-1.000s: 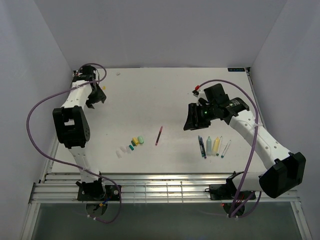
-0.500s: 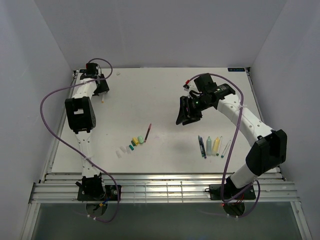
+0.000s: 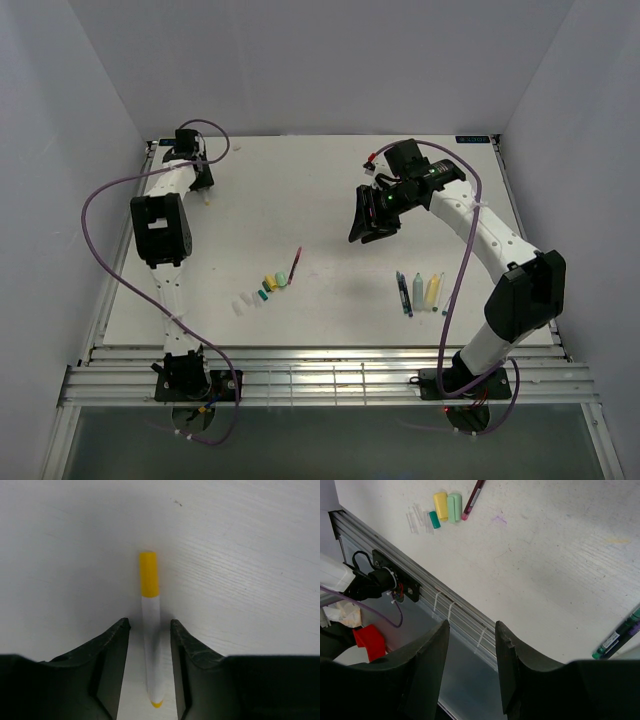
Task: Open the pen caps
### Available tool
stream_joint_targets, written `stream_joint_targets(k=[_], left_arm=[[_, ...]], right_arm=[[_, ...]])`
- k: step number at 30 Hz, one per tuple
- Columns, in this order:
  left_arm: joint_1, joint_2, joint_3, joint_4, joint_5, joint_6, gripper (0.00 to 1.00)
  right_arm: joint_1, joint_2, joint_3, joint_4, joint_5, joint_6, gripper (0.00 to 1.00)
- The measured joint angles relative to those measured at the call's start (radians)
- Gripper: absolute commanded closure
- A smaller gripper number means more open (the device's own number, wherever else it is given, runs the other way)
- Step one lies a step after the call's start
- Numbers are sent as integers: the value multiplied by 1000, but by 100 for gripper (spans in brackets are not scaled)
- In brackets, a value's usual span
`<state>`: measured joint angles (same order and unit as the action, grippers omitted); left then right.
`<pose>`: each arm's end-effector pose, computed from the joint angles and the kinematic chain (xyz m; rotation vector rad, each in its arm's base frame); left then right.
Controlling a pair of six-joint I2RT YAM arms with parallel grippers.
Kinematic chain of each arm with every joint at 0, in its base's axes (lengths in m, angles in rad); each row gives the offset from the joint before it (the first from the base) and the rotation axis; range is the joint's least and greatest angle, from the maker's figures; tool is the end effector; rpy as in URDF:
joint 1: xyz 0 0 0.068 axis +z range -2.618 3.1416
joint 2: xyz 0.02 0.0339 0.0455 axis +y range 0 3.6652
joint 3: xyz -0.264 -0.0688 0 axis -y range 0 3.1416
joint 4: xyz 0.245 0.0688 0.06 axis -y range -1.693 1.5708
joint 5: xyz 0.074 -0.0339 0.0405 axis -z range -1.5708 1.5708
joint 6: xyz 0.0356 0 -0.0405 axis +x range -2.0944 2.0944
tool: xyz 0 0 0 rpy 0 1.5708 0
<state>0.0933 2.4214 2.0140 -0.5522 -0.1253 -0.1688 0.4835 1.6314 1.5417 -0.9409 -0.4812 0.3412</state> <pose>0.5272 0.0538 0.1561 -0.3793 2.4954 0.1282 0.2931 0.1725 0.3243 -0.3743 2.6762 0.9052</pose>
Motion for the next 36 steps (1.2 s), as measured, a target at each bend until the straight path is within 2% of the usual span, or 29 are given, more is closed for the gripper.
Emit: stream_joint_targets(k=[2,7,10,17,24,28,33,36], left_arm=[[-14,-13,-28,21,-23,20,60],[-84,-31,-70,40,-101,67,87],[-119,-51,-105,45,-116,61,96],[-127,-103,-156,3,-72,-19,100],[-118,-216,-235,-87,95,-181,100],[-137,-396,-328,-108,193,-260,100],[-194,-723,-472,-93,298,-358,100],[-240,-922,-586,-72,363,-420,100]], right_arm=[[0,-1,0,0,0,0,52],[0,-24,-14,1,7,4,52],[0,-66,-42,0,11,9,52],[0,-155,-80,-2,16,14,52],[0,-212,-92,-1,11,17,52],[0,-258,-133,2,-17,26,52],[0,-315,-201,31,-74,57,50],[0,-352,-261,88,-126,92,43]])
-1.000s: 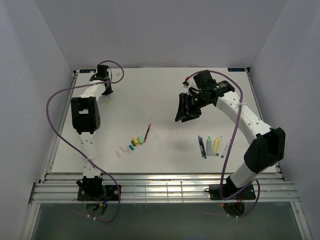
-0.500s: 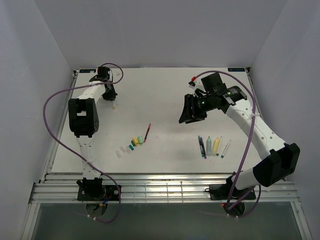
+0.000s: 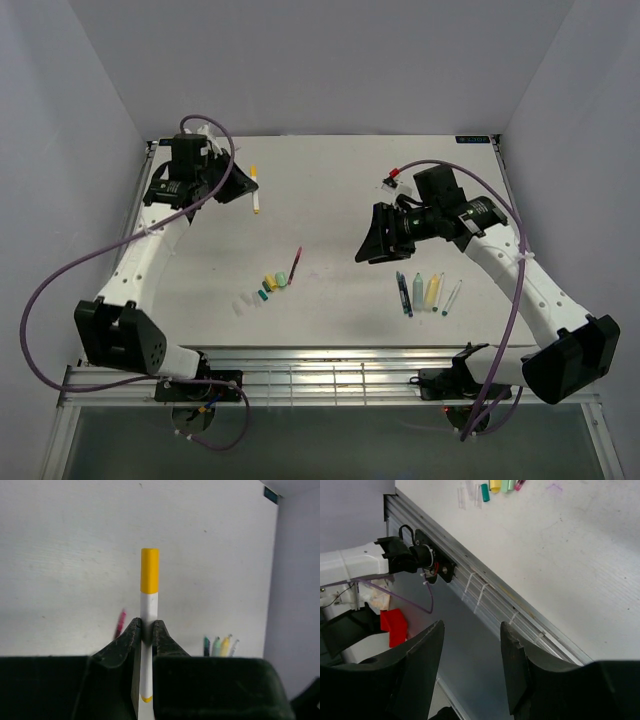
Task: Open the pen caps
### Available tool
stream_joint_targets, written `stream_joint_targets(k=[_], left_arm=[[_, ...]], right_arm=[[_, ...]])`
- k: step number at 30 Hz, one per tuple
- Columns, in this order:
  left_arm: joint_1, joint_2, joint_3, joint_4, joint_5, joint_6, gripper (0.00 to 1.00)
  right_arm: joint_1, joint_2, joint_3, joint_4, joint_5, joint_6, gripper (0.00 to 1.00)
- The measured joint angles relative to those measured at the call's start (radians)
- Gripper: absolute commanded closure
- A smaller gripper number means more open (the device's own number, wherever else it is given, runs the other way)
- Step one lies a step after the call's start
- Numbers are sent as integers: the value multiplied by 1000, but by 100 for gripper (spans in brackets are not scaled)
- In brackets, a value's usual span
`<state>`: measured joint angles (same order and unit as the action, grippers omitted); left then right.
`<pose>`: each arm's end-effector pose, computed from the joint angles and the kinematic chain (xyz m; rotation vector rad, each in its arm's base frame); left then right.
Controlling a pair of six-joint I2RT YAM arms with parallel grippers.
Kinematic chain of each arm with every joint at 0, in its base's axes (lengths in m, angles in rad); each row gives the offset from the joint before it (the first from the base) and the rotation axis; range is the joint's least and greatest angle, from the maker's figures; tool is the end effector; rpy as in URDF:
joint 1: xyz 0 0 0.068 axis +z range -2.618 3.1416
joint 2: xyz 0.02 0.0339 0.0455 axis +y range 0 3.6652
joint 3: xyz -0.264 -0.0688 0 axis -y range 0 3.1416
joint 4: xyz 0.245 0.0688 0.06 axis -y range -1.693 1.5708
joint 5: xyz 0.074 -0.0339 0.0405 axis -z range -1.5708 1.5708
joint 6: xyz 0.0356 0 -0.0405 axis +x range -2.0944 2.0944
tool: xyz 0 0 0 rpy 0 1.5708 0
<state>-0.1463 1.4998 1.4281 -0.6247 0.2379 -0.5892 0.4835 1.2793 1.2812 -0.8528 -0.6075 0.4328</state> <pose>0.3285 -0.0569 0.3495 -0.3841 2.2977 -0.6502 0.2182 0.1375 0.3492 -0.3620 2.5185 1.1310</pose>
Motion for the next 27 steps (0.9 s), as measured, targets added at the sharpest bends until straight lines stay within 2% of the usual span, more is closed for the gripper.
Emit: stream_joint_targets(k=[4,11,17,27], left_arm=[[-83,-209,-146,27,53,-96,100],[-194,-399,-302,34,59,-299,100],[-249,-420,-321,55,13,-403,100],[-290,-393,-356,120,-35,-459,100]], right_arm=[[0,-8,-40,98,-78,61,38],[36,37,-51,414,-162,251,37],[123,161,-14,548,-156,327,37],[204,304,83,643,-134,377,38]])
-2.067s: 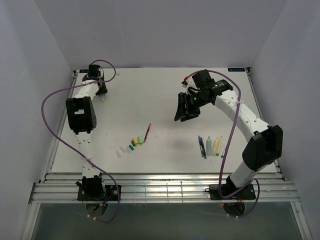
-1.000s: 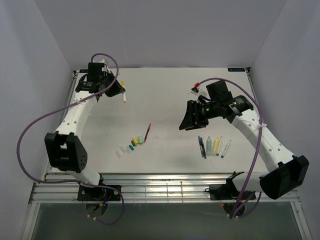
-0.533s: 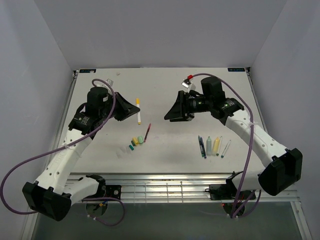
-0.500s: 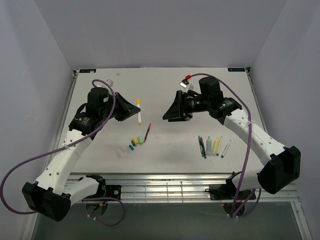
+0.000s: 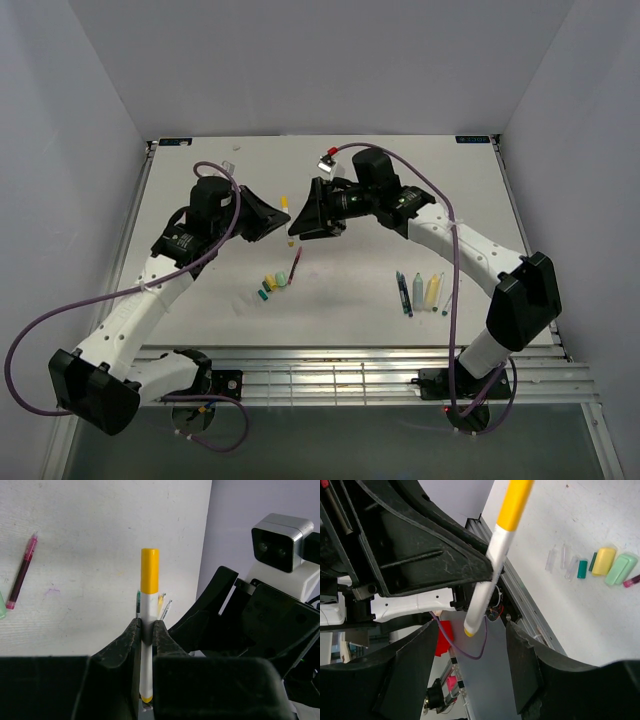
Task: Open the pen caps
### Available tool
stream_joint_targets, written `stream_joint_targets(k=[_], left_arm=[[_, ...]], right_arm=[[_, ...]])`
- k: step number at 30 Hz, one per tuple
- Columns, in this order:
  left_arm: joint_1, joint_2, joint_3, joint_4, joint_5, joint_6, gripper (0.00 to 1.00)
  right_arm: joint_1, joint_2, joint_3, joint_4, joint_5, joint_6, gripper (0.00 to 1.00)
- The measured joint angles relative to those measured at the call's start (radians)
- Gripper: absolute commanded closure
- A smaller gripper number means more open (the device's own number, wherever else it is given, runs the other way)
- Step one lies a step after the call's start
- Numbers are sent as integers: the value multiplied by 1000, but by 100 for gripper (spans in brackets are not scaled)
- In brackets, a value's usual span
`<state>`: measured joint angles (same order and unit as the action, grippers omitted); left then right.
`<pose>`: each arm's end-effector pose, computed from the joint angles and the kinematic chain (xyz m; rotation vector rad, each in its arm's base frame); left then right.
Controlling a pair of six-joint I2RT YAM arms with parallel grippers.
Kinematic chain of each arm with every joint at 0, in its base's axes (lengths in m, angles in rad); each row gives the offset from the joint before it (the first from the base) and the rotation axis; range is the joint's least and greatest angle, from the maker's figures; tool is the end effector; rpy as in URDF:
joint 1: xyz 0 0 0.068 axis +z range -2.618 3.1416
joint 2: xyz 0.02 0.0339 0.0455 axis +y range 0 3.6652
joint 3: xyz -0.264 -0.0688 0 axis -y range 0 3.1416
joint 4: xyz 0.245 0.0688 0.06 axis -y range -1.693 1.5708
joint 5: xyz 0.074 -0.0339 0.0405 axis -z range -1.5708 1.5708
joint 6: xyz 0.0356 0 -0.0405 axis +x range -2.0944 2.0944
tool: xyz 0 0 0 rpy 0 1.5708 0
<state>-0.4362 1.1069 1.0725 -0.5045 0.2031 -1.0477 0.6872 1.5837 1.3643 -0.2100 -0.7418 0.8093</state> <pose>0.2165 -0.1089 0.3453 -0.5642 2.2280 -1.0518 0.2682 0.2512 0.3410 -0.4213 2.2689 1.6160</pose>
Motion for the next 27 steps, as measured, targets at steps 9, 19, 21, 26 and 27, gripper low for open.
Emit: stream_joint_targets(k=[9,19,21,26,27], left_arm=[[-6,38,1,36,-6,-6,100],[-6,37,2,47,-6,-14,66],[-6,37,2,43,-6,-7,49],[-6,58,15,38,-3,3,49],[-6,64,20,39,-2,8,49]], right_arm=[[28,108,69,30,-2,21,49],[39,140,81,24,1,26,92],[40,140,80,26,1,24,92],[40,98,12,39,-10,23,92],[40,85,-8,42,-14,27,92]])
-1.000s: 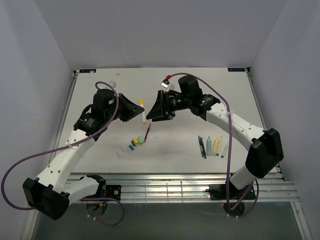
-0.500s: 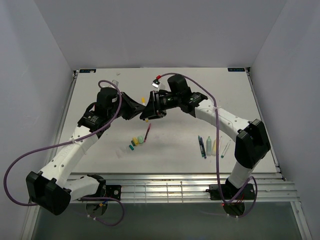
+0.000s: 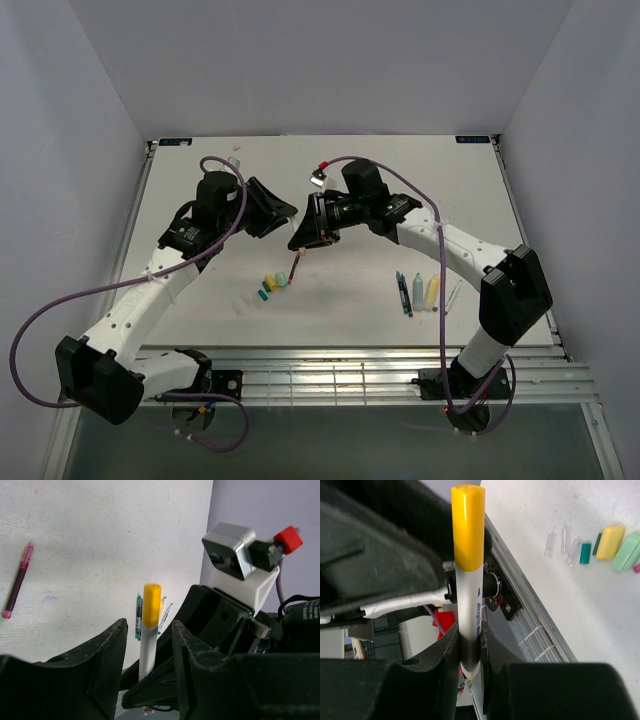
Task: Open the pen caps
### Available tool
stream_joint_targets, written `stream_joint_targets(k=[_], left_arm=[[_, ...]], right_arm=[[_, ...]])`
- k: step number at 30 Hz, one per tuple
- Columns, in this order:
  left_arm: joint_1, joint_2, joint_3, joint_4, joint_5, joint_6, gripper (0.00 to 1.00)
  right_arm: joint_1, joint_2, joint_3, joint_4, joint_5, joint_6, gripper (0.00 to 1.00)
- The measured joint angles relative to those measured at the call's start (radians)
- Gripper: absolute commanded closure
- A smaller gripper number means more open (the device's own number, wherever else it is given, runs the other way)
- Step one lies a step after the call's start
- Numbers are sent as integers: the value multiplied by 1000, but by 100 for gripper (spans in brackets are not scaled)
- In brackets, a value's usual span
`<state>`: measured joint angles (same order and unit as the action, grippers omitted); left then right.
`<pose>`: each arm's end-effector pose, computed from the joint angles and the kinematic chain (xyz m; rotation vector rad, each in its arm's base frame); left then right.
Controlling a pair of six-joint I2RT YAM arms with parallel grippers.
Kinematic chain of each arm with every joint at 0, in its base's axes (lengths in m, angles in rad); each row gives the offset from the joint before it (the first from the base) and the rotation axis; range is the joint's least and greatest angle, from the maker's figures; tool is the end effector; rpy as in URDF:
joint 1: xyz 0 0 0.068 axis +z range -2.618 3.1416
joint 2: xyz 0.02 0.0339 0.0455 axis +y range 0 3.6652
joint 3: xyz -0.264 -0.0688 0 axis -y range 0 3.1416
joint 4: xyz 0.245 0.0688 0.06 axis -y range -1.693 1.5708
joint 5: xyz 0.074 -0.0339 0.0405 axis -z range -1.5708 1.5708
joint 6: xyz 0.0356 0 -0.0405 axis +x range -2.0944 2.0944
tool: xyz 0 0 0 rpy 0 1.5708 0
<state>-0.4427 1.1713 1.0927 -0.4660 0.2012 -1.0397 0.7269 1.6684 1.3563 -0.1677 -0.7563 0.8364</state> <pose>0.2313 -0.1176 0.3409 -0.5513 2.2364 -1.0460 0.2721 0.2747 0.3120 -0.4319 2.3488 1.6473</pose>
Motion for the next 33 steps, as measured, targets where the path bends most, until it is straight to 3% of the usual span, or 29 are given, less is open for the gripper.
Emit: stream_joint_targets(k=[6,9,13,17,19,22,27,33], left_arm=[[0,23,3,14,11,18,53],[0,37,3,41,35,20,59],[0,53,2,84,75,24,71],[0,54,2,109,97,34,99],[0,57,2,108,99,40,100],[0,80,11,89,98,37,100],[8,179,130,8,79,47,100],[91,272,250,-97,56,69,100]], right_arm=[[2,-85,-113,57,-41,38,92],[2,-91,-124,97,-61,63,92],[2,-91,-130,142,-84,93,92],[2,-91,-130,148,-84,97,92],[2,-91,-127,123,-72,69,92],[8,-87,-64,-38,-1,-32,92],[47,-37,167,-417,262,-271,92],[123,-93,99,-605,526,-433,92]])
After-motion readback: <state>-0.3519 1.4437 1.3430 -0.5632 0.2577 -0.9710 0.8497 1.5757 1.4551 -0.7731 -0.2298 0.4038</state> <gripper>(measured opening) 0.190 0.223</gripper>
